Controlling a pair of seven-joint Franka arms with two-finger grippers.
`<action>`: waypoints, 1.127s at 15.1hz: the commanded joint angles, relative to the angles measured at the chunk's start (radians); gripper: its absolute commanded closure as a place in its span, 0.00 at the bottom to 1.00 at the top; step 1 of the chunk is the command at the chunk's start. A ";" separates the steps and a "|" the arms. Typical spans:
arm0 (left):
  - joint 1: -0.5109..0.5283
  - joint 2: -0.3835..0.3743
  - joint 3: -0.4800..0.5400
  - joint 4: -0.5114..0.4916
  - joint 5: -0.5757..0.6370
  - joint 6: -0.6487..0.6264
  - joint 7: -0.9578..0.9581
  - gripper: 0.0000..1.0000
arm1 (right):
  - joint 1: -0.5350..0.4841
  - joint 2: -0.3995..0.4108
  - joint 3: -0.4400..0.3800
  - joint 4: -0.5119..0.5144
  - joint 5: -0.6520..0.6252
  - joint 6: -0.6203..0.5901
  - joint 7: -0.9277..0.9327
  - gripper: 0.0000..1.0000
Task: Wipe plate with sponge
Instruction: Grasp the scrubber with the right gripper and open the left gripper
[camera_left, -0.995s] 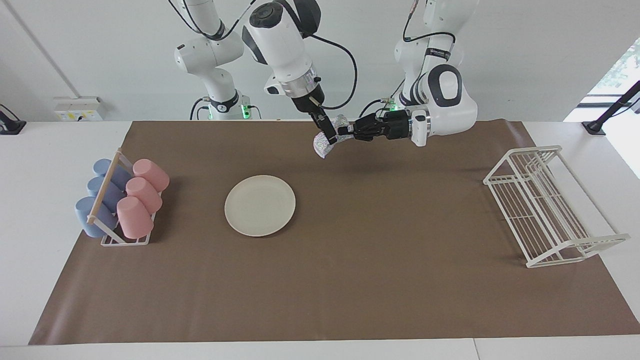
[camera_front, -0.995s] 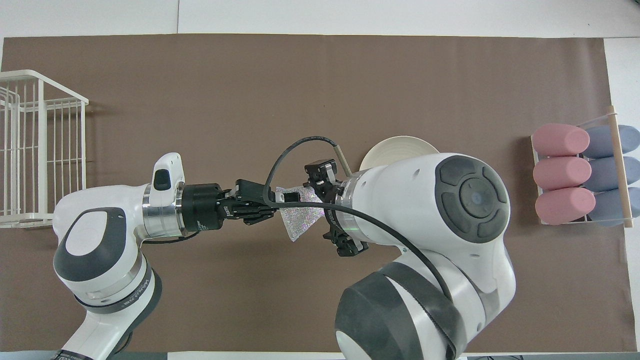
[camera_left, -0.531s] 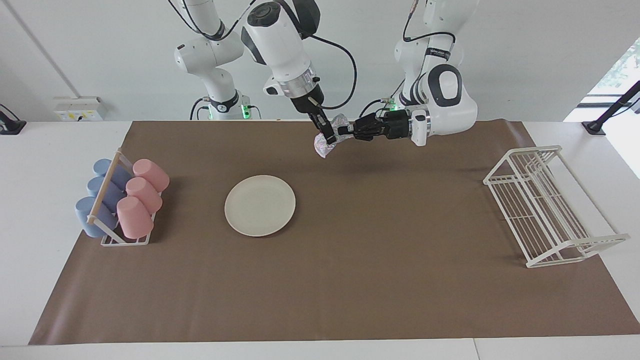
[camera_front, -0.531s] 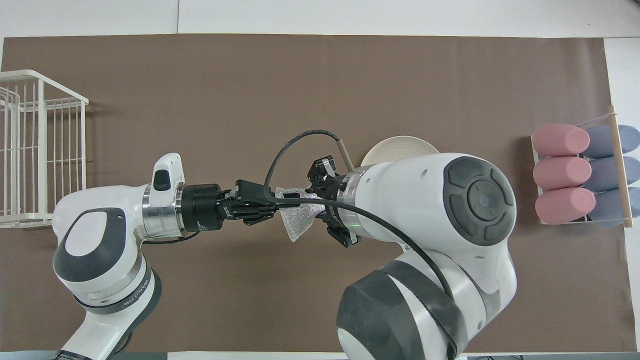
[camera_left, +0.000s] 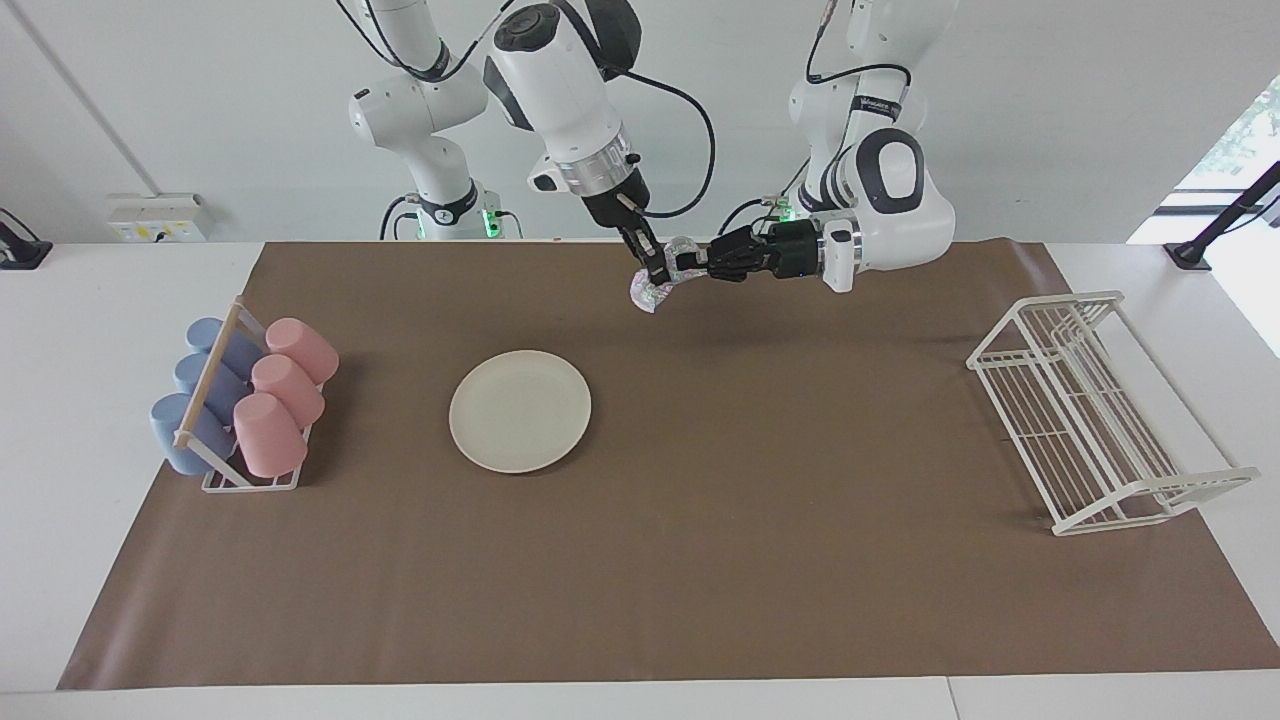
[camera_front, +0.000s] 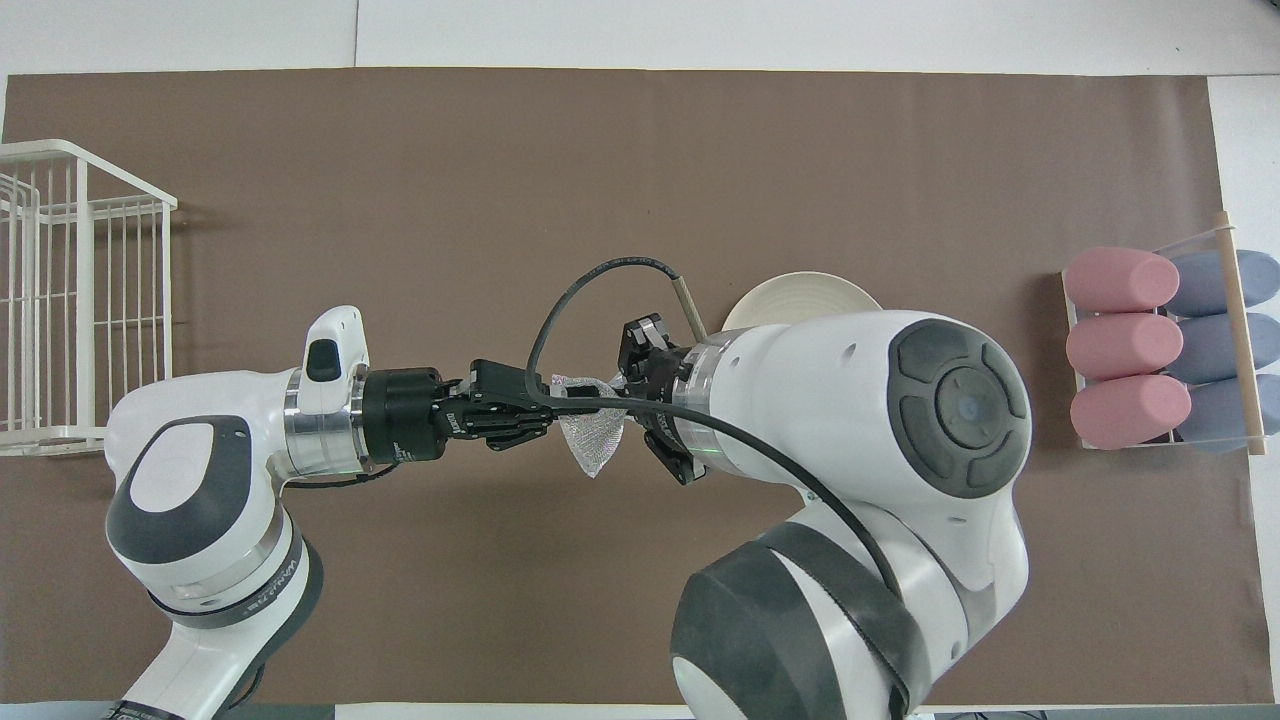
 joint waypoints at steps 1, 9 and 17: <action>-0.015 -0.036 0.015 -0.033 -0.012 -0.010 0.011 0.86 | -0.001 -0.009 0.002 -0.022 0.021 0.025 0.001 1.00; -0.015 -0.046 0.014 -0.033 -0.011 0.001 0.005 0.00 | -0.026 -0.024 -0.004 -0.080 -0.013 0.014 -0.114 1.00; -0.004 -0.046 0.017 -0.030 0.023 0.044 -0.006 0.00 | -0.130 0.122 -0.004 -0.125 -0.167 0.172 -0.123 1.00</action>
